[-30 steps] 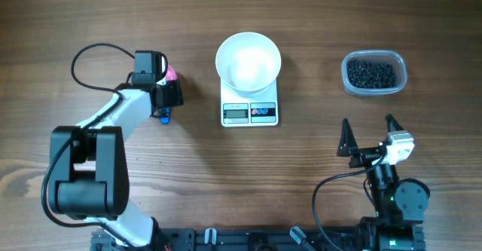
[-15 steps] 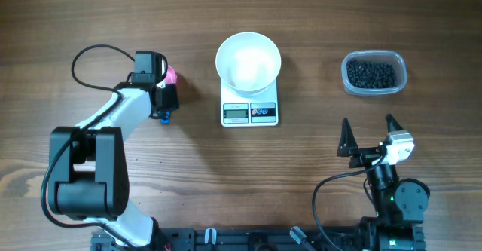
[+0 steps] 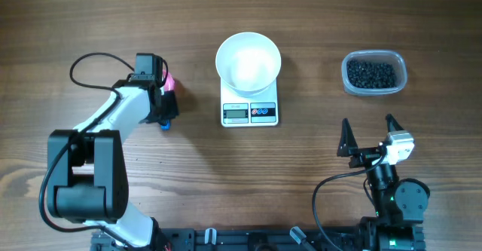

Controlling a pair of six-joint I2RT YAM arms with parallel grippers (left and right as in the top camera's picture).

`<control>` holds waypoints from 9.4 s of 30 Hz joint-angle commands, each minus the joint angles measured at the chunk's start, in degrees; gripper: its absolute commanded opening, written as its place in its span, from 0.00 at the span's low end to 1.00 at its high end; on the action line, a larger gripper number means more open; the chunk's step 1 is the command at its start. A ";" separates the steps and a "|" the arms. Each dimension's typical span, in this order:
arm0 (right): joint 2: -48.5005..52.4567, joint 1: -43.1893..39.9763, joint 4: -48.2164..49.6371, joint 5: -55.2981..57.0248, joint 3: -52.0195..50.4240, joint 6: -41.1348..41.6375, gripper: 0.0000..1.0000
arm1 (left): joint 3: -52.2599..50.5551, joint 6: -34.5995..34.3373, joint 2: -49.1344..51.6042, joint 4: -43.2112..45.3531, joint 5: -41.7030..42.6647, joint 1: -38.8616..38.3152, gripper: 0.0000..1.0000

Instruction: Scoop item into bowl and weigh 150g on scale

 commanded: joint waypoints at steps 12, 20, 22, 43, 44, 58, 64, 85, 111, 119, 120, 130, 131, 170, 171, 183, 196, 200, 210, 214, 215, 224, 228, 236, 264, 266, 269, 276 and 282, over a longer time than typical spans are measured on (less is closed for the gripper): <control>-0.20 0.28 0.22 1.05 -0.07 -0.39 1.00 | -2.16 -2.43 1.95 4.61 0.09 -0.09 0.39; -0.20 0.28 0.22 1.05 -0.07 -0.37 1.00 | -2.16 0.70 1.95 4.68 -0.57 -0.09 0.32; -0.20 0.28 0.22 1.05 -0.04 -0.39 0.99 | -2.16 5.20 1.95 5.25 -0.55 -0.09 0.32; -0.20 0.28 0.22 1.05 -0.04 -0.39 1.00 | -1.05 3.08 0.76 5.73 -0.55 -0.09 0.15; -0.20 0.28 0.22 1.05 -0.07 -0.39 1.00 | 0.02 0.90 -0.50 5.73 -0.55 -0.07 0.15; -0.20 0.28 0.22 1.05 -0.04 -0.39 1.00 | 3.02 -11.85 -12.11 6.38 6.43 -0.09 0.16; -0.20 0.28 0.22 1.05 -0.04 -0.42 1.00 | 3.02 -11.82 -12.11 6.43 6.38 -0.09 0.16; -0.09 0.28 0.22 1.05 -0.07 -0.37 1.00 | 3.02 -11.85 -12.11 5.03 6.43 -0.09 0.17; 42.93 0.28 -28.33 -24.46 56.41 13.68 1.00 | 3.02 -56.89 -30.75 8.11 50.77 8.87 0.04; 59.65 8.94 -21.90 -43.28 59.36 18.25 0.75 | 3.02 -59.54 -30.75 12.15 50.75 8.87 0.04; 60.89 12.68 -21.90 -40.02 59.36 18.32 0.76 | 3.02 -60.76 -30.75 12.17 50.73 8.87 0.04; 76.08 42.27 -1.88 -13.94 59.36 22.47 0.79 | 3.02 -65.85 -30.75 12.11 50.73 2.64 0.04; 77.55 43.17 0.50 -13.75 59.36 24.02 0.79 | 3.02 -65.88 -30.75 12.11 50.71 1.66 0.04; 85.46 19.47 -51.01 -13.20 87.80 10.56 0.04 | 4.09 -24.46 -30.73 13.38 45.53 -1.27 1.00; 85.46 17.44 -53.13 -13.20 87.80 9.05 0.04 | 5.53 -23.17 -30.64 11.28 44.59 -1.27 1.00; 85.81 -1.36 -66.27 4.98 87.23 3.98 0.04 | 20.52 -14.08 -25.99 -19.39 19.04 -7.52 1.00; 98.88 -2.25 -61.68 26.86 87.21 -2.16 0.04 | 20.52 -12.59 -19.74 -20.17 14.21 -14.62 1.00; 102.97 -2.25 -62.45 19.30 87.21 -3.78 0.04 | 20.52 -12.57 -19.74 -20.33 14.21 -14.62 1.00; 104.41 -4.44 -61.02 9.88 87.21 -7.91 0.04 | 20.52 -11.34 -19.74 -21.03 14.21 -14.62 1.00; 104.43 -4.92 -59.67 9.79 87.21 -8.17 0.04 | 20.52 -11.34 -19.74 -21.00 14.21 -14.62 1.00; 104.43 -5.33 -59.32 9.31 87.21 -8.37 0.04 | 20.52 -11.34 -19.74 -21.09 14.21 -14.62 1.00; 108.13 -14.95 -62.51 -11.19 87.17 -11.54 0.04 | 20.52 -11.34 -19.74 -21.42 14.21 -14.62 1.00; 109.83 -15.17 -59.25 -17.09 87.17 -15.56 0.04 | 20.52 -11.34 -19.74 -21.40 14.21 -14.62 1.00; 110.12 -15.10 -65.05 -16.37 87.17 -15.52 0.04 | 20.52 -11.34 -19.74 -21.40 14.21 -14.62 1.00; 110.14 -15.13 -55.30 -16.46 87.17 -7.87 0.44 | 20.52 -11.37 -19.69 -21.35 14.21 -14.62 1.00; 110.09 -15.13 -54.53 -15.39 87.19 -7.85 0.56 | 20.52 -11.37 -19.69 -21.35 14.19 -14.62 1.00; 110.09 -15.13 -54.42 -15.37 89.15 -7.87 0.73 | 20.52 -11.37 -19.69 -21.35 14.21 -14.62 1.00; 110.09 -15.17 -54.34 -15.34 96.08 -7.80 1.00 | 20.52 -11.37 -19.69 -21.35 14.21 -14.62 0.99; 110.12 -15.17 -53.22 -15.32 96.13 -7.82 1.00 | 20.46 -8.15 -19.19 -21.38 14.16 -19.67 1.00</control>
